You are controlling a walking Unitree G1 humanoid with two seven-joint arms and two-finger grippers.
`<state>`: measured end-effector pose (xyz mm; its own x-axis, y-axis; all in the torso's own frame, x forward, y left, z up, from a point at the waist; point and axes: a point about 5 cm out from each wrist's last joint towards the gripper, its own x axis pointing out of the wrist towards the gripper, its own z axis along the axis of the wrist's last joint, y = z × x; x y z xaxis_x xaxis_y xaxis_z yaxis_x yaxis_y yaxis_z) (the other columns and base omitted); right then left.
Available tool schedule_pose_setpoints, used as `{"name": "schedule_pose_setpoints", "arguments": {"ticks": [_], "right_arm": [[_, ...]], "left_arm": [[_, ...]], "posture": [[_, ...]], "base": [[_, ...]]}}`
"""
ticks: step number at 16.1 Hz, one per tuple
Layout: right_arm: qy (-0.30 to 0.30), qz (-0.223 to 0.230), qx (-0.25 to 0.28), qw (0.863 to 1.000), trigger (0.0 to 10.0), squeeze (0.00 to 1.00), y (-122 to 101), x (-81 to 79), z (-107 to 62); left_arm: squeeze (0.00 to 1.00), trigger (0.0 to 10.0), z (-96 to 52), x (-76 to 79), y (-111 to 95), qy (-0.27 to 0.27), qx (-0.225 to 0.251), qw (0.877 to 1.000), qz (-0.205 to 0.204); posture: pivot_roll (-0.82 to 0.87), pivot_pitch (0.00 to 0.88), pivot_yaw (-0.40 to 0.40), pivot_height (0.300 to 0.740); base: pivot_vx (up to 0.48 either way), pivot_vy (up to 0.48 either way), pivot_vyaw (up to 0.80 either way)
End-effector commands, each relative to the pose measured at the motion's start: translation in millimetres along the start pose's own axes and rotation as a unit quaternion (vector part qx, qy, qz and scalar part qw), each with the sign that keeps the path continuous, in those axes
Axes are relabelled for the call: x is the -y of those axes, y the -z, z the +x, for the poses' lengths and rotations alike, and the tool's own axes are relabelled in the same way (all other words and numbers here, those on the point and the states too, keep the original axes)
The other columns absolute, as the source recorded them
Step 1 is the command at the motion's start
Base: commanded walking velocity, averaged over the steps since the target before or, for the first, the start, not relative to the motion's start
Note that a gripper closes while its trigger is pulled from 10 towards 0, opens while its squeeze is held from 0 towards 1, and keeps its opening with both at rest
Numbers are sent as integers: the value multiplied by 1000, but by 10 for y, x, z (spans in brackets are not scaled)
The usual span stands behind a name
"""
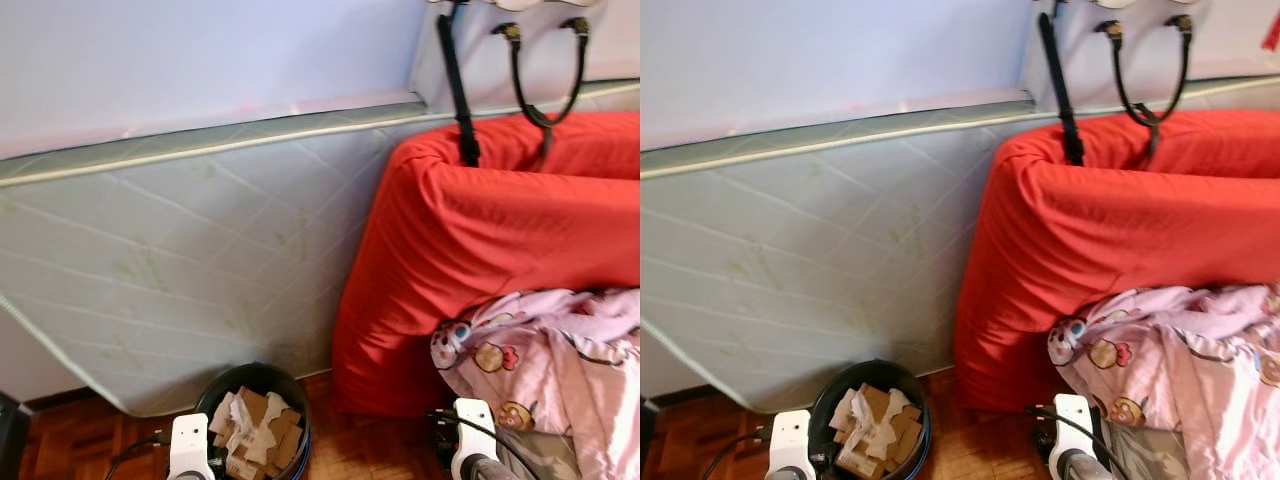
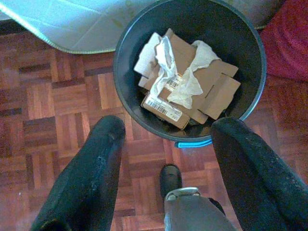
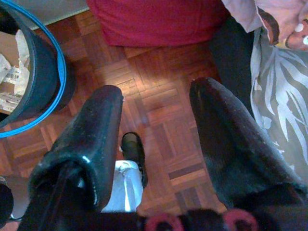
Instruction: Clean up the room
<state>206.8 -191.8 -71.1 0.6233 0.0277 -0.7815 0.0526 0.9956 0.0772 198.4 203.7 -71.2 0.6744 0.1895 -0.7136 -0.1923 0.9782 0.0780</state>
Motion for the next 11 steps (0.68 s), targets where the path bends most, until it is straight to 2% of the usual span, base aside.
{"name": "schedule_pose_setpoints", "arguments": {"ticks": [1,4,6,11], "right_arm": [[1,1,-3,1000,10000,0,9,-12,2],[1,1,-3,1000,10000,0,9,-13,2],[1,0,-4,1000,10000,0,9,-13,2],[1,-3,-5,1000,10000,0,10,-11,2]], "left_arm": [[0,10000,-5,-36,21,-9,-3,1000,-1],[0,10000,-4,-39,17,-9,-2,1000,2],[0,10000,-2,-42,11,-9,-3,1000,20],[0,10000,-5,-41,21,-11,-4,1000,5]], "posture": [[-41,0,10,740],[-41,0,11,740],[-41,0,11,740],[-43,0,11,740]], "base": [[0,0,-769],[0,0,-769],[0,-411,-769],[0,0,-765]]}}
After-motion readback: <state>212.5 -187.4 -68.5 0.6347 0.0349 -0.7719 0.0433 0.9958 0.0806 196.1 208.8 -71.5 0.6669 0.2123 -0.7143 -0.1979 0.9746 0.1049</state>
